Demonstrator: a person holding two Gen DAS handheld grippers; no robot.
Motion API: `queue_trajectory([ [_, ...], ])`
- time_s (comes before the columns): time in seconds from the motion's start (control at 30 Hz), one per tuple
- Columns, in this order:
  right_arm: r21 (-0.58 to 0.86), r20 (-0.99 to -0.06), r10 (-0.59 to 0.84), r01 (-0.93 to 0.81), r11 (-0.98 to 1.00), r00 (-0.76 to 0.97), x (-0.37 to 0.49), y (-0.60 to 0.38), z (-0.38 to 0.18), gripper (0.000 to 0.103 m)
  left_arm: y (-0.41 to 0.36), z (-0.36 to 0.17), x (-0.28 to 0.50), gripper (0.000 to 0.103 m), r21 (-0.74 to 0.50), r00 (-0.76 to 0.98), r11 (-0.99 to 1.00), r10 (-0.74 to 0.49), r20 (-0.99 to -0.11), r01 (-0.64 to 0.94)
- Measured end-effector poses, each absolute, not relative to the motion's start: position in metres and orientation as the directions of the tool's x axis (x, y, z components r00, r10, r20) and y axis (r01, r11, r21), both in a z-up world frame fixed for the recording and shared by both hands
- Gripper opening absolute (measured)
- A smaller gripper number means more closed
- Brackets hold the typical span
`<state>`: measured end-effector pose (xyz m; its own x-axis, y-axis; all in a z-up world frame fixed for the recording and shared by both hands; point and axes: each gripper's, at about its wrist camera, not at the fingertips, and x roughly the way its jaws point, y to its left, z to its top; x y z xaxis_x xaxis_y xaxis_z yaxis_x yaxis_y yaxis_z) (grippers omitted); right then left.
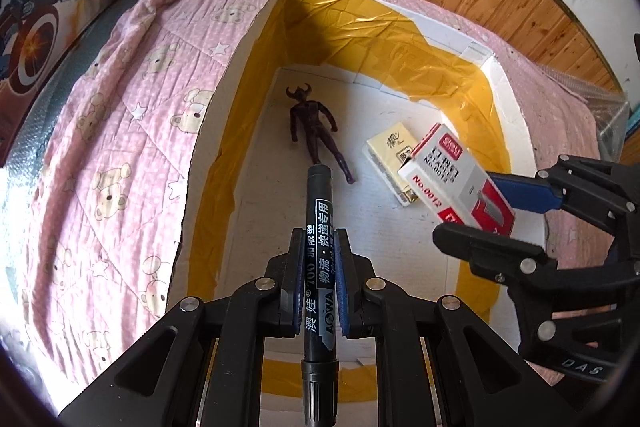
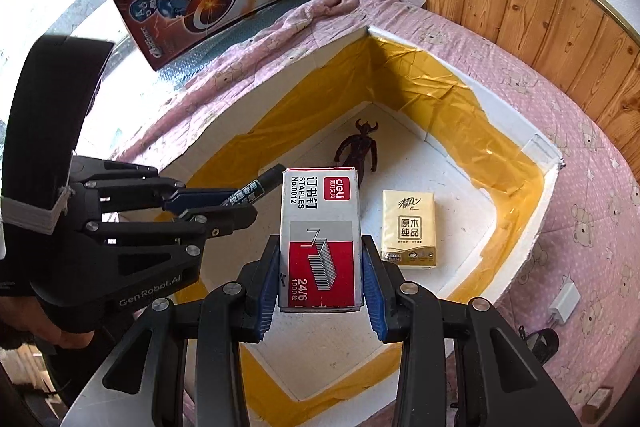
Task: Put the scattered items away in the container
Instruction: 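Release the marker with the left gripper while the right drops the staples box inside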
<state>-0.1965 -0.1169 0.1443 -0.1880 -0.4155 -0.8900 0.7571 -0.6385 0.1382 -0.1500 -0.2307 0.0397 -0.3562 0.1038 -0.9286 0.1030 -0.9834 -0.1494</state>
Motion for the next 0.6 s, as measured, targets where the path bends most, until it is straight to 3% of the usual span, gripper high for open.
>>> queue_trajectory([
  [0.6, 0.047, -0.939, -0.299, 0.797, -0.602, -0.17, -0.191, -0.137, 0.118, 0.039, -0.236, 0.022, -0.158, 0.014, -0.09, -0.303, -0.989, 0.051, -0.952, 0.118],
])
